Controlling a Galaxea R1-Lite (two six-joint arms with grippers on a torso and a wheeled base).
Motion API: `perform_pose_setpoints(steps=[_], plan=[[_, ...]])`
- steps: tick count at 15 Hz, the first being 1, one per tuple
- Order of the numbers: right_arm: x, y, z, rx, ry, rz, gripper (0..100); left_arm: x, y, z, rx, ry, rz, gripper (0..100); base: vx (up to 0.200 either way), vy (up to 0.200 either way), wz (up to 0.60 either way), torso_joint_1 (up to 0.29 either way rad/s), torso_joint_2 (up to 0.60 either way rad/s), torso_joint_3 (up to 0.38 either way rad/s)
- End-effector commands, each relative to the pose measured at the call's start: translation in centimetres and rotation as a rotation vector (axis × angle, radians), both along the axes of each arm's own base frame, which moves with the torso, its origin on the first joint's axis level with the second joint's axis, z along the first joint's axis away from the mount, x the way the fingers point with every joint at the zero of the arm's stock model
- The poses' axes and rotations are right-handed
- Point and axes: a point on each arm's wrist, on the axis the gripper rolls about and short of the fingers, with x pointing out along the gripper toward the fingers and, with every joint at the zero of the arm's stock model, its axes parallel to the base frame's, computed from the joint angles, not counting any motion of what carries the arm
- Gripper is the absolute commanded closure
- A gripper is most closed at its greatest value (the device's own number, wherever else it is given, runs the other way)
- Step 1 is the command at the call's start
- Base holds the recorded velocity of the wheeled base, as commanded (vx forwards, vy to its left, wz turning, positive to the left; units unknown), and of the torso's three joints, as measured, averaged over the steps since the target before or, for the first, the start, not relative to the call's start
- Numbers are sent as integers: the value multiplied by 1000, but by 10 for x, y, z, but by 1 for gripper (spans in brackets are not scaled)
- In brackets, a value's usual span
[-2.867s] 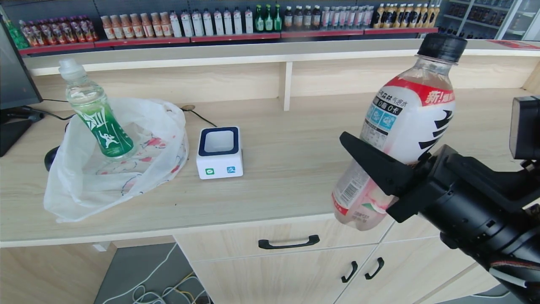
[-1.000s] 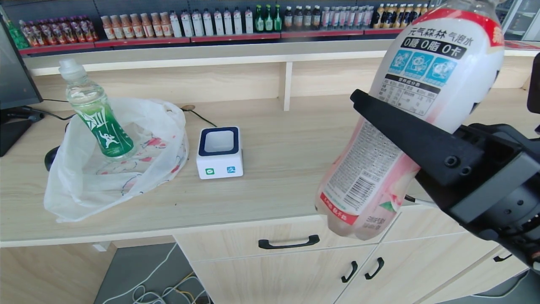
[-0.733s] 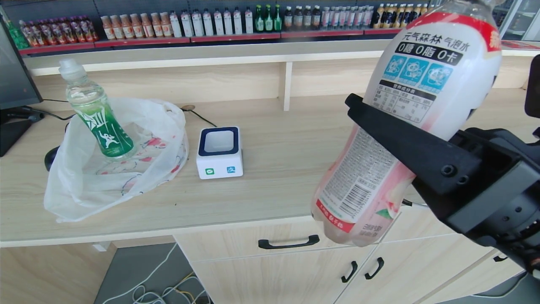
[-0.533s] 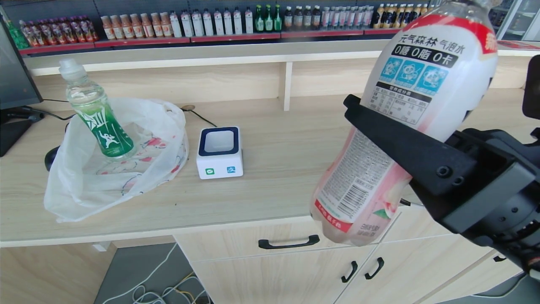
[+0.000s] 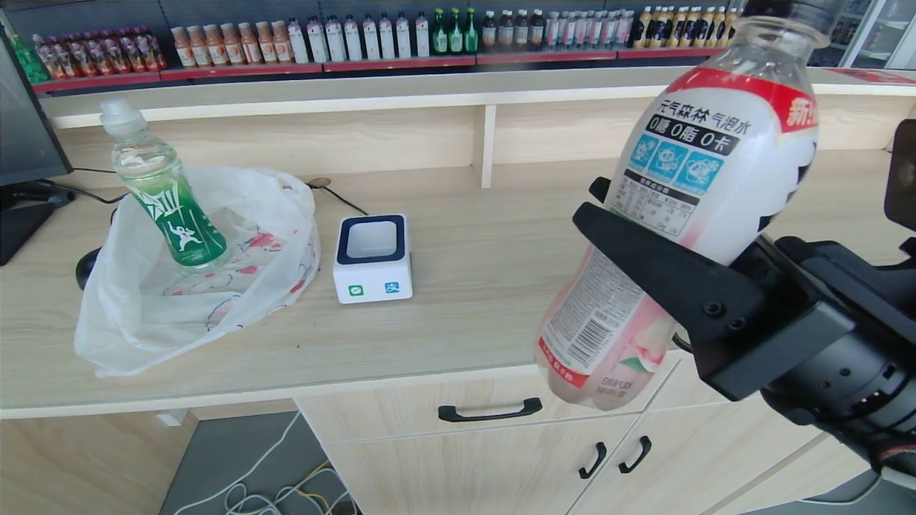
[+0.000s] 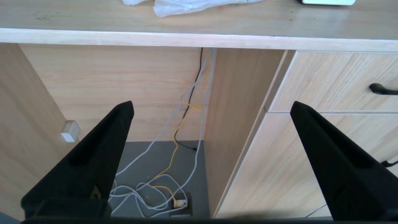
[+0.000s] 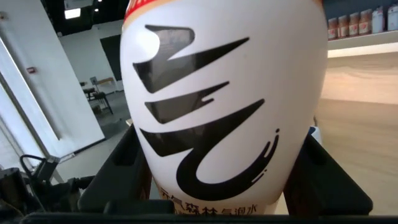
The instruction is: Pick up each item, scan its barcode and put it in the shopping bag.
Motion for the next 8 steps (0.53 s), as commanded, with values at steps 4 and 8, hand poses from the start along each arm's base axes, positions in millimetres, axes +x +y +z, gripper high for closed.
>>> perform_pose_setpoints(steps=[4,8], plan=[[0,-5,-24,-100,40,-195,100,0,0,0,0,0,0,0,0,0,0,0,0,0],[9,-3,-30,-175,66,-433,100,0,0,0,0,0,0,0,0,0,0,0,0,0]])
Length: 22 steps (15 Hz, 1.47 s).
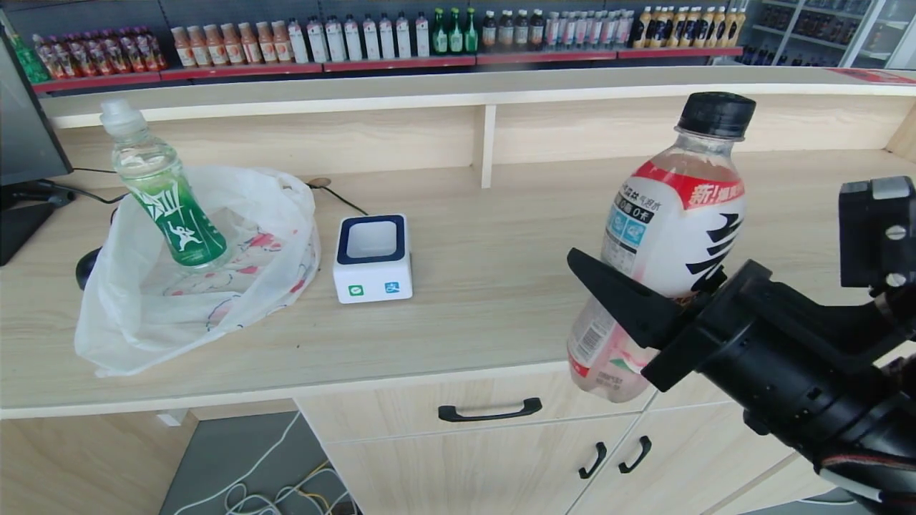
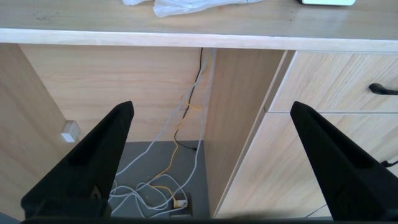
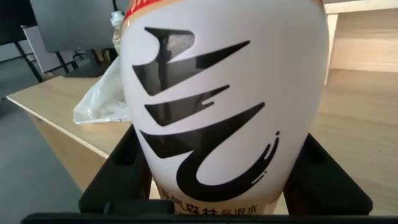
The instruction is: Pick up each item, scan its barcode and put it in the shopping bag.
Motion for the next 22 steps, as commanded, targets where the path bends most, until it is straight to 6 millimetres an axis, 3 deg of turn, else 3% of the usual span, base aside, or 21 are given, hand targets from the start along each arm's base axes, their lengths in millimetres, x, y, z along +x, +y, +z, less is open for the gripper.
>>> perform_pose_setpoints(steps=[1,4,7,12,22], plan=[[7,2,-6,-9,34,-104,100,0,0,0,0,1,1,0,0,0,0,0,0,0],[16,11,-4,-48,-9,-142,100,0,0,0,8,1,1,0,0,0,0,0,0,0],[32,2,2,-28,-36,-226,100,0,0,0,9,1,1,0,0,0,0,0,0,0],[35,1,10,-17,-52,-338,100,0,0,0,0,1,2,0,0,0,0,0,0,0],[39,6,1,-22,-50,-326,100,0,0,0,0,4,2,0,0,200,0,3,0,3]])
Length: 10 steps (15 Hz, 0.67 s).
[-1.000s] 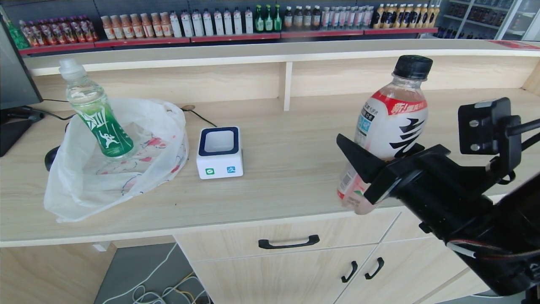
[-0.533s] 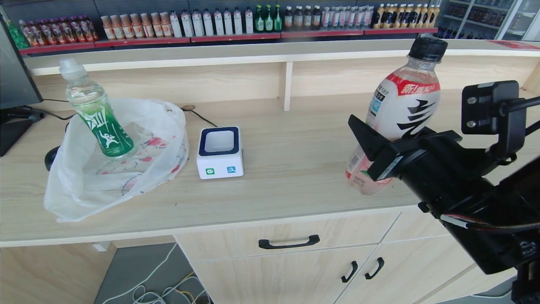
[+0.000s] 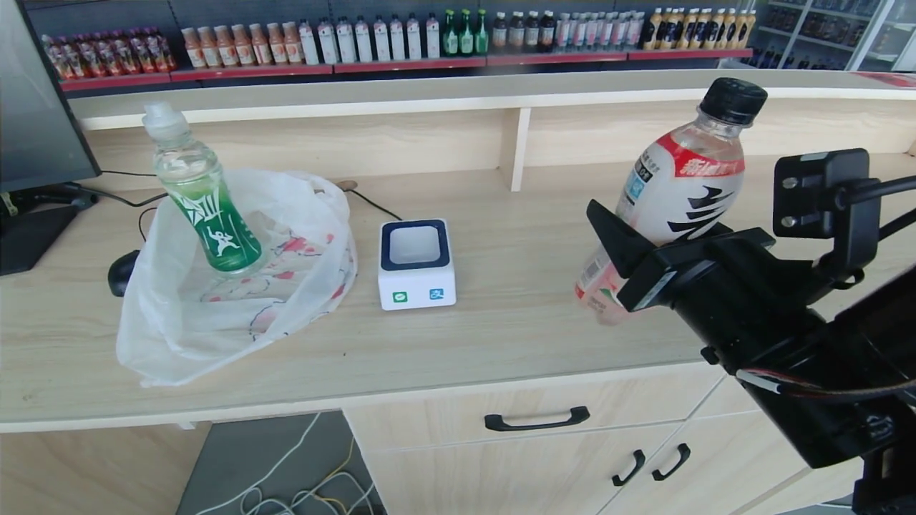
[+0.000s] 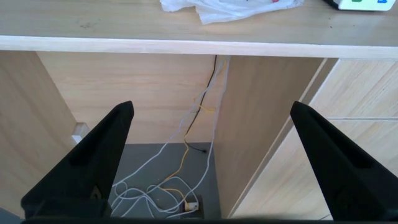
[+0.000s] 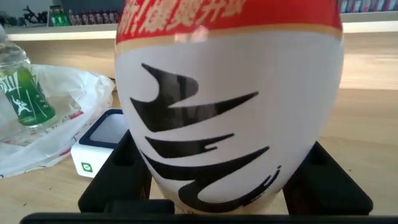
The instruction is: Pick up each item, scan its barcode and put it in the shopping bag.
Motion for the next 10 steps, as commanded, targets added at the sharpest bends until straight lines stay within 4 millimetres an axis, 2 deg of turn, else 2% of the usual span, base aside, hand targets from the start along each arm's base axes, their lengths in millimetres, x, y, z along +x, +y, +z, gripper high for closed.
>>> perform_pose_setpoints(steps=[1,10], plan=[[2,4,-4,-13,8,16,100,0,0,0,0,2,1,0,0,200,0,2,-2,2],[-4,0,-15,-51,34,46,100,0,0,0,2,-1,-1,0,0,200,0,2,7,2]])
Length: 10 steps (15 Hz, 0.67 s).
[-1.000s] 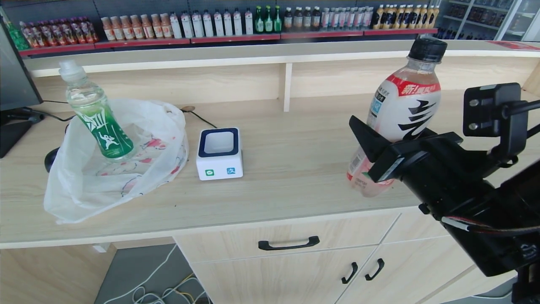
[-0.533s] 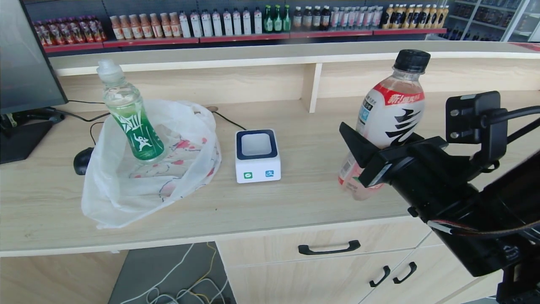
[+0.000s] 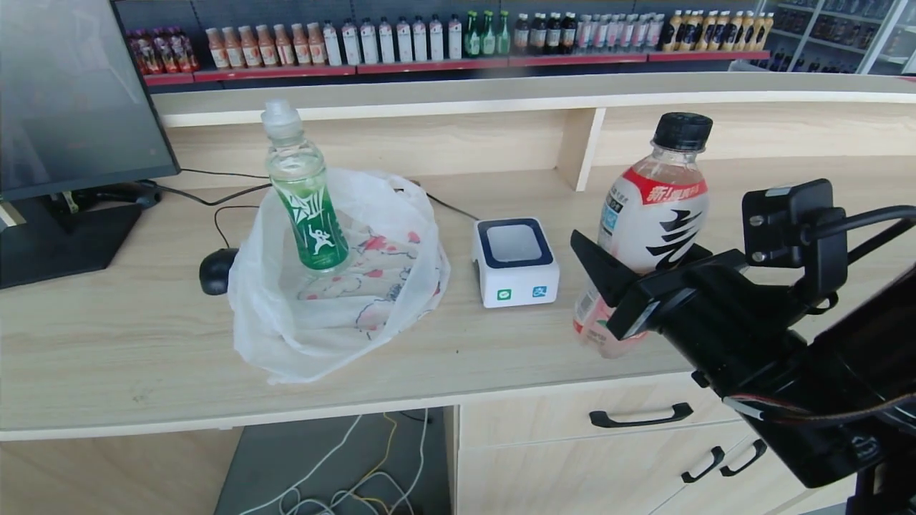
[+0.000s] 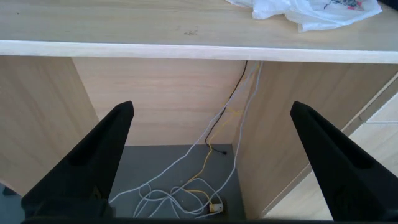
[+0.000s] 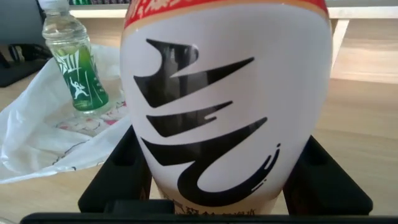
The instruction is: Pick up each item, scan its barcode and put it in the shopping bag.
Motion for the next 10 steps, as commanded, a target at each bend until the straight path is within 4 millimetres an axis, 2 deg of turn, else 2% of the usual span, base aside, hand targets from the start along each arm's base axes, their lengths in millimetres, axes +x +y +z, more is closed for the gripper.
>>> perform_pose_setpoints(steps=[1,4,6,8,10], plan=[[-1,-1,0,1,-1,-1,100,0,0,0,1,-1,0,0,0,0,0,0,0,0],[0,-1,2,-17,-11,-14,100,0,0,0,1,-2,0,0,0,0,0,0,0,0],[3,1,-1,-88,-29,-38,100,0,0,0,1,-1,0,0,0,0,0,0,0,0],[12,10,-6,-199,-67,-72,100,0,0,0,1,-2,0,0,0,0,0,0,0,0],[22,18,-1,-221,-103,-91,100,0,0,0,3,-1,1,0,0,0,0,0,0,0]])
